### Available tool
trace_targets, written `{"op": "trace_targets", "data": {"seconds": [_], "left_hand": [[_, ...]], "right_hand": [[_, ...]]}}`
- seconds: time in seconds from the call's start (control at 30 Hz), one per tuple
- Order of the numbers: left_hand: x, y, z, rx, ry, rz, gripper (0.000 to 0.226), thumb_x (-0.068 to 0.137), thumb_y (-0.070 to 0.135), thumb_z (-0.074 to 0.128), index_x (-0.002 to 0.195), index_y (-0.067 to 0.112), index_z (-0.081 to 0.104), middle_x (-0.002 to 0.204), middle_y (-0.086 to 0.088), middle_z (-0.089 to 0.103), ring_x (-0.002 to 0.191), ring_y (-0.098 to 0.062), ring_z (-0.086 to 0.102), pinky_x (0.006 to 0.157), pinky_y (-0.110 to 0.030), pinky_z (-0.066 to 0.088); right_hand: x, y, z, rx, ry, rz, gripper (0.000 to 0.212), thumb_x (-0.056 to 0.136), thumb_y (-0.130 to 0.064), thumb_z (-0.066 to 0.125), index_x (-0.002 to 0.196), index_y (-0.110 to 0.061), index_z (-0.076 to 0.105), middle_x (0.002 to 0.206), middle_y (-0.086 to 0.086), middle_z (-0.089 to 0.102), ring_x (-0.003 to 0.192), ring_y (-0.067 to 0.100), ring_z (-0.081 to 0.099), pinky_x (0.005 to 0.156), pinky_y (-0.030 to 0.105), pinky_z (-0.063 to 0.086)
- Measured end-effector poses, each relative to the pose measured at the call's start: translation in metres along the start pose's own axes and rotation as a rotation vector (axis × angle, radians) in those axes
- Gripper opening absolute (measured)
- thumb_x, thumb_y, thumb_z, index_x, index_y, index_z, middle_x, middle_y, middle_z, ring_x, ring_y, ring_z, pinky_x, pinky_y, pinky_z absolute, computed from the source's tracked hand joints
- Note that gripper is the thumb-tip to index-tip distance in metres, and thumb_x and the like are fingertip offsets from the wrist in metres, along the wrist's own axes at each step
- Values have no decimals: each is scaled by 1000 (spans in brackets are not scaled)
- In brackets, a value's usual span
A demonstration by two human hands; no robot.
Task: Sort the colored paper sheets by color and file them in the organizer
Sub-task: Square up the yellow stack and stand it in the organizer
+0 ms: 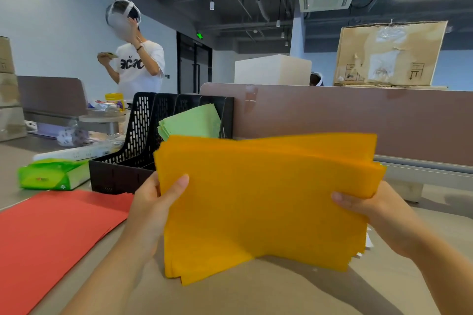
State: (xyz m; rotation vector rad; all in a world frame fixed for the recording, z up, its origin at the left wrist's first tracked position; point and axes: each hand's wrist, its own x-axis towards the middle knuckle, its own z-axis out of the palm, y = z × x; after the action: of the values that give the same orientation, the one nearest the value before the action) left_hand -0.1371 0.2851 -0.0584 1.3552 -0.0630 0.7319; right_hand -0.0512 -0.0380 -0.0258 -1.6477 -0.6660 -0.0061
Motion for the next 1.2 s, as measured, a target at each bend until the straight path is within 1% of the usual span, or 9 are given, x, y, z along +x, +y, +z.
{"op": "trace_targets", "data": {"seconds": [0.07, 0.23, 0.37, 0.47, 0.53, 0.63, 0.8, 0.97, 1.2], "left_hand": [[1, -2, 1, 11, 12, -22, 27, 73, 31, 67, 100, 30, 64, 90, 16, 74, 86, -6, 70, 75, -31, 50], [-2, -4, 3, 132, 27, 18, 22, 81, 16, 65, 96, 31, 62, 80, 23, 72, 76, 3, 69, 73, -31, 52], [-5, 5, 5, 163, 59, 169, 23, 69, 23, 68, 89, 36, 70, 88, 18, 74, 84, -6, 70, 75, -36, 54], [-5, 13, 6, 91, 57, 264, 32, 71, 7, 70, 92, 32, 70, 90, 11, 74, 83, -9, 71, 66, -26, 57], [-1, 13, 4, 0, 22, 211, 41, 67, 8, 76, 101, 28, 64, 94, 9, 74, 84, -9, 71, 62, -21, 57], [1, 0, 2, 13, -51, -21, 52, 59, 44, 85, 104, 30, 63, 94, 13, 74, 89, -12, 71, 62, -21, 54], [-4, 0, 7, 157, -2, -50, 17, 75, 24, 71, 91, 27, 68, 81, 15, 75, 87, -14, 71, 61, -24, 55], [-3, 6, -2, -42, -140, -119, 94, 15, 62, 89, 100, 28, 65, 90, 11, 75, 80, -9, 72, 56, -21, 57], [-1, 10, -1, 16, -121, -10, 91, 16, 66, 86, 97, 28, 68, 91, 12, 75, 82, -6, 71, 57, -16, 55]], "right_hand": [[-1, 7, -2, -6, -8, 12, 96, 23, -68, 83, 111, -40, 55, 105, -18, 70, 94, 10, 69, 77, 35, 51], [-6, 30, 8, 67, 8, 121, 107, 19, -61, 88, 118, -36, 54, 108, -9, 71, 102, 21, 65, 86, 45, 49], [-3, 21, 20, 68, 18, 88, 73, 41, -60, 81, 107, -40, 57, 108, -10, 70, 97, 15, 66, 81, 39, 48], [2, 7, 22, 22, 25, 9, 87, 25, -72, 79, 104, -41, 59, 99, -16, 72, 87, 11, 70, 70, 31, 52], [2, 6, 22, 39, 42, -30, 94, 20, -72, 79, 107, -41, 56, 98, -20, 71, 88, 7, 70, 64, 25, 53], [-2, 20, 22, 85, 67, -4, 97, 18, -71, 81, 106, -37, 56, 97, -20, 72, 88, 6, 70, 68, 27, 52], [-4, 29, 23, 96, 93, 29, 97, 17, -72, 80, 104, -35, 59, 96, -19, 72, 89, 12, 69, 74, 34, 48], [-7, 28, 16, 162, 88, 89, 103, 11, -66, 84, 105, -34, 57, 94, -15, 74, 95, 17, 65, 72, 35, 48], [-3, 13, 19, 152, 88, 43, 95, 16, -69, 83, 102, -36, 61, 97, -14, 73, 90, 14, 69, 77, 39, 48]]}}
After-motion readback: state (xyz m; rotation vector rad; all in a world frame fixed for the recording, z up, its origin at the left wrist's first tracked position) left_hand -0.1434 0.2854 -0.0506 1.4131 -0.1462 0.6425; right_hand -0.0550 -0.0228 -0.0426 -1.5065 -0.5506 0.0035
